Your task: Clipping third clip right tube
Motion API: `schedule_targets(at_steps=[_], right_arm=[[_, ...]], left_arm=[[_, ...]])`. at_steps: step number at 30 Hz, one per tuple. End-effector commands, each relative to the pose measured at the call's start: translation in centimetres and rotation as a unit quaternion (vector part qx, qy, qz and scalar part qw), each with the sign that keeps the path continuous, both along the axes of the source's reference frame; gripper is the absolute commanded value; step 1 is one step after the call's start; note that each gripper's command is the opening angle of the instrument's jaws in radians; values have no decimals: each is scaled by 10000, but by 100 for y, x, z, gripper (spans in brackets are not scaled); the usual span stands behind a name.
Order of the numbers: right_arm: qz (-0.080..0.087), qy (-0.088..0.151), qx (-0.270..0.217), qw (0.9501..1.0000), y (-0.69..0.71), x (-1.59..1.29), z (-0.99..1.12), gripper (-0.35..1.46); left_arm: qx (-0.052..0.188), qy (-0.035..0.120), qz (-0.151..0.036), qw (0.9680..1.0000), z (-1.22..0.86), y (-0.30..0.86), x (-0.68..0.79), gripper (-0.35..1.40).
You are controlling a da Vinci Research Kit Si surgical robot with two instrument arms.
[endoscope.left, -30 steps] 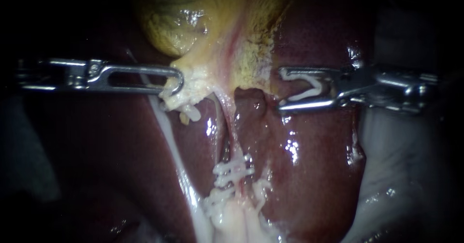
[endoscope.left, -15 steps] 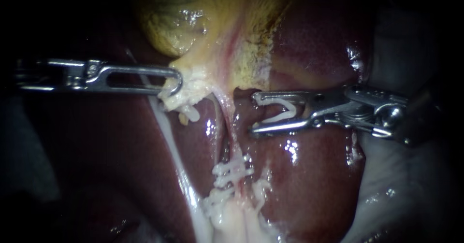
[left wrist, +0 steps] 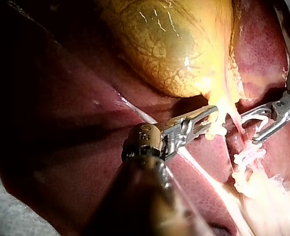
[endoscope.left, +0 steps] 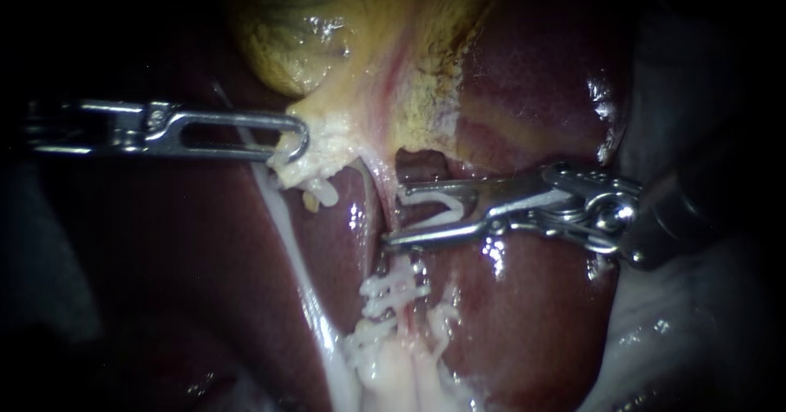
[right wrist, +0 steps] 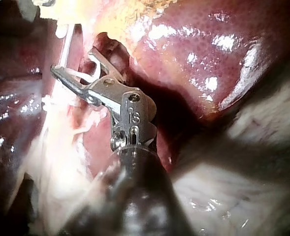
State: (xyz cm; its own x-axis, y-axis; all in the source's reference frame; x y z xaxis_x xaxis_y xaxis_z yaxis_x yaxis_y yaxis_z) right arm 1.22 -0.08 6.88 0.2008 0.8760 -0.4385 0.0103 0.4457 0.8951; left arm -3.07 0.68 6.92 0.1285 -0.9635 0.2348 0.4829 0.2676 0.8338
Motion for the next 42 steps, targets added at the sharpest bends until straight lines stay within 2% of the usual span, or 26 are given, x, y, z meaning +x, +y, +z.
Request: schedule_targets(at_steps=[1,8,13,22,30,32,36,42], right_arm=[[31,47,106,9999,0,3,-1,49],[290,459,698,9961,-4,21,-7,49],[264,558,827,9947,-4,23,-8,49],[244,561,845,9945,-5,21,-3,49],[230,541,814,9949,-15,33,23,49],[203,620,813,9946,-17,39,25,49],[215,908,922,9914,-16,43,18,49],[301,1044,1003,9890,-6,37,0,50]], left_arm=[[-1,0,0,10000,0,0,0,-35],[-32,8,5,10000,0,0,0,-35],[-32,8,5,10000,0,0,1,-35],[-33,7,6,10000,0,0,2,-35],[-27,6,7,10000,-1,1,2,-35],[-31,14,-4,10000,-2,1,2,-35],[-31,13,-3,10000,-2,1,3,-35],[-37,20,-10,10000,-2,2,6,-35]])
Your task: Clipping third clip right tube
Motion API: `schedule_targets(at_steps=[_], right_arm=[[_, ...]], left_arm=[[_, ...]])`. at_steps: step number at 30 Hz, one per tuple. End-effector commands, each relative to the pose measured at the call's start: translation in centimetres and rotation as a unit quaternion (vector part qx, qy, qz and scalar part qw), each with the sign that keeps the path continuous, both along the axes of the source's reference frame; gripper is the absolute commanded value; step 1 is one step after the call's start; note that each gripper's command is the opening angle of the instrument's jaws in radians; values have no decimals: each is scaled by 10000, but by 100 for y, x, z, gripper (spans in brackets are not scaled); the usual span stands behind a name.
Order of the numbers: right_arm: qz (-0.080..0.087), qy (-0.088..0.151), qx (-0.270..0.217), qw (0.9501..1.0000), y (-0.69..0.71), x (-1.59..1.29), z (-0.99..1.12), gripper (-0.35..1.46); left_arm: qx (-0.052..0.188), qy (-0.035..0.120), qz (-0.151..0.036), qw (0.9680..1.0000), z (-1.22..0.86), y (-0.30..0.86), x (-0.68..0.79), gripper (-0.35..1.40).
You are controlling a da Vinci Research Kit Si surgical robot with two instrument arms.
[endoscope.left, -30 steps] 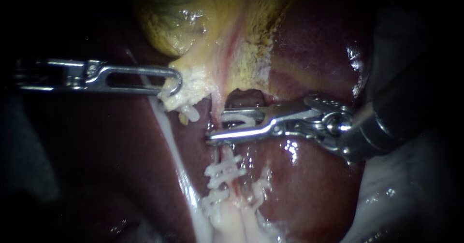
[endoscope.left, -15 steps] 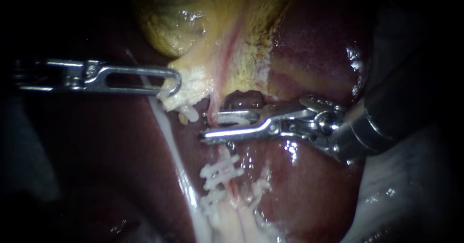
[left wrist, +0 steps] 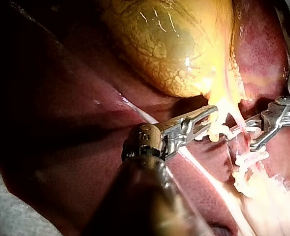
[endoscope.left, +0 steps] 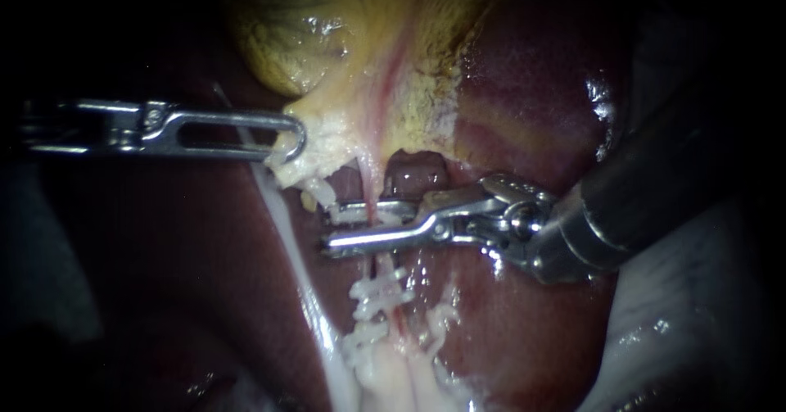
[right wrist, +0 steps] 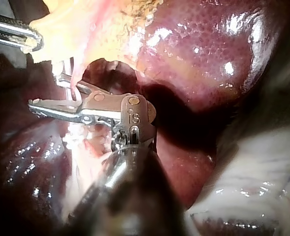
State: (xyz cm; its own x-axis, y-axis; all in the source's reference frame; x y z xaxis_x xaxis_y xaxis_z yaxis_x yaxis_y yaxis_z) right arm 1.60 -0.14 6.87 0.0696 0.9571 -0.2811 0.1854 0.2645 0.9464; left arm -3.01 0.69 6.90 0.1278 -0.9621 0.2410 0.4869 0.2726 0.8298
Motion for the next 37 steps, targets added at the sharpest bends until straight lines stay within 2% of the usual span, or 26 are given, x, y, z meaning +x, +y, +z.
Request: schedule_targets(at_steps=[1,7,13,15,16,17,18,19,20,22,37], right_arm=[[7,-9,10,10000,3,-3,-1,50],[132,-92,57,9999,16,-13,-7,49],[152,-101,59,9998,16,-12,-6,46],[151,-102,58,9998,16,-13,-6,40],[174,-116,60,9998,16,-14,-6,25],[183,-127,61,9997,15,-17,-7,2],[161,-133,87,9997,15,-19,-7,-9],[163,-328,185,9992,16,-23,-8,-33],[110,-450,166,9988,17,-25,-9,-35],[107,-518,161,9985,19,-30,-8,-35],[85,-505,159,9986,19,-31,-7,-35]], left_arm=[[-2,-2,-1,10000,0,0,0,-35],[-1,-1,-2,10000,0,0,1,-35],[-1,-1,-3,10000,1,1,1,-35],[-1,-1,-3,10000,1,1,1,-35],[-2,0,-3,10000,1,1,1,-35],[-2,0,-3,10000,1,1,1,-35],[-2,0,-3,10000,1,1,1,-35],[-2,0,-3,10000,1,1,1,-35],[-2,0,-4,10000,1,1,1,-35],[-2,1,-5,10000,1,1,0,-35],[-2,2,-6,10000,1,1,0,-35]])
